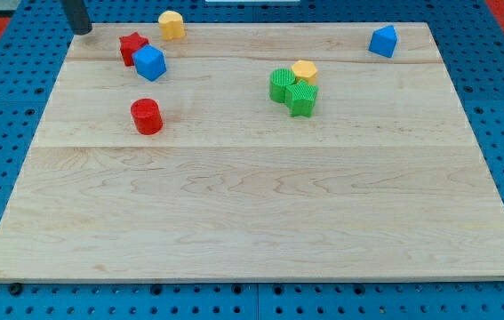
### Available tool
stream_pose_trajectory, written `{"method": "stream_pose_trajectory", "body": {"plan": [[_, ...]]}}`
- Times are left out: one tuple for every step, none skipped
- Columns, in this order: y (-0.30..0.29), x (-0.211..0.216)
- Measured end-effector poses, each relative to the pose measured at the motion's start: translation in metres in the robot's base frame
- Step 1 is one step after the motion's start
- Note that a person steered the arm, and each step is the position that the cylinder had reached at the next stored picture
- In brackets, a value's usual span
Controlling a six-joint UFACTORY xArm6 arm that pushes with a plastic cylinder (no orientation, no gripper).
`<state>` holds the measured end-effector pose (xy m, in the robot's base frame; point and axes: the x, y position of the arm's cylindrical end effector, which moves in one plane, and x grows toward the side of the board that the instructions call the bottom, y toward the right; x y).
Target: Move the red starblue cube red circle towards the center
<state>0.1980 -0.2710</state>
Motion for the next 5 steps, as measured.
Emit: {"method": "stream_pose_trajectory", "body": {"plan": [[0.039, 0.011], [0.08, 0.05], [0.106, 0.102], [0.127, 0.128], [0.13, 0.105]]}}
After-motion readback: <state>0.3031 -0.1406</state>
